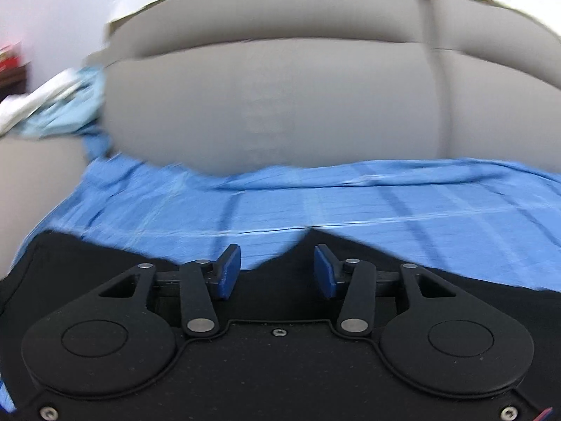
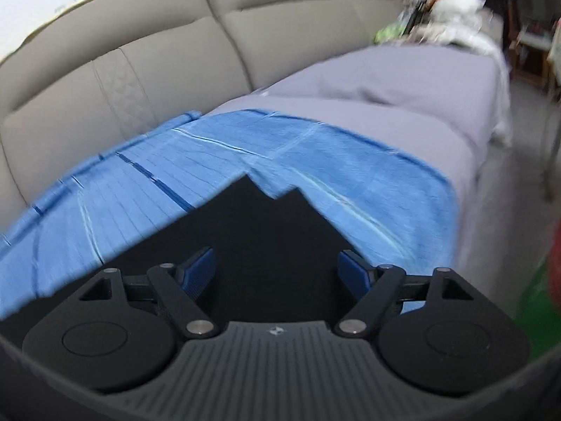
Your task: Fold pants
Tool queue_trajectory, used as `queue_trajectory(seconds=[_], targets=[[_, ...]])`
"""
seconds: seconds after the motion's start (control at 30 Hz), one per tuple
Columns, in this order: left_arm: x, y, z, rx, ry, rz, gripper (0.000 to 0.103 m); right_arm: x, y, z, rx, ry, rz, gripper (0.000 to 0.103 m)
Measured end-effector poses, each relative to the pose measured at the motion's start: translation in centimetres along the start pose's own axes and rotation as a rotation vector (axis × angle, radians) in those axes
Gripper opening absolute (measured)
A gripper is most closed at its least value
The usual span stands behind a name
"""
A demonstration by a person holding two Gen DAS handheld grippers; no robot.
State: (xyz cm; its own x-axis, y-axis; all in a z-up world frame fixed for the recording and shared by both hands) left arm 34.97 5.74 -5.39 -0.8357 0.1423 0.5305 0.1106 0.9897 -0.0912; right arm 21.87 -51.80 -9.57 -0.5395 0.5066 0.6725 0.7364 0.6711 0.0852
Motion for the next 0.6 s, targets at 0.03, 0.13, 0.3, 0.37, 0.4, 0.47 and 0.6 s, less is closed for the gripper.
queue_trajectory(seconds=[0.03, 0.13, 0.3, 0.37, 0.4, 0.47, 0.6], targets=[[0.3, -1.3, -0.1, -0.022, 0.000, 0.034, 0.046, -0.9, 0.6, -0.7, -0.012, 0.026, 0.000, 0.089], [0.9, -6.3, 0.3, -0.100, 0.012, 0.175, 0.047, -3.5, 2.1, -1.5, 0.016, 0.063, 0.062, 0.075], [1.7, -15.8, 2.1, -0.279, 0.007, 0.395, 0.050, -3.1, 4.0, -1.9, 0.159, 0.006, 0.090, 0.002], [1.4, -19.3, 2.8, -0.333, 0.010, 0.452, 0.050, -3.1, 4.1, -2.6, 0.160, -0.004, 0.062, 0.002], [1.2, -20.8, 3.1, -0.348, 0.014, 0.484, 0.050, -3.0, 4.1, -2.9, 0.154, -0.007, 0.041, 0.002], [0.8, -23.9, 3.6, -0.379, 0.026, 0.565, 0.050, -3.0, 4.1, -3.8, 0.131, -0.002, -0.005, 0.002], [-0.6, -29.0, 5.2, -0.511, 0.055, 0.611, 0.053, -2.8, 3.6, -5.1, 0.101, -0.008, -0.040, 0.002]])
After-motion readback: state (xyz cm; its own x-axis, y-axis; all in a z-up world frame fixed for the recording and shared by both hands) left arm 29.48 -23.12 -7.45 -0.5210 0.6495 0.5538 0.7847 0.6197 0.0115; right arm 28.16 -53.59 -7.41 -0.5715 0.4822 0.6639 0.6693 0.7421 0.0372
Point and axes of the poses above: each gripper's, at about its wrist camera, not at the fingertips, and x roughly against the way its jaws point, y to its left, z to its underside, the point moved 6 cm from there along -x, roughly the way its jaws point, and after that the axes turned 14 degrees about z, right-handed, at the moved point
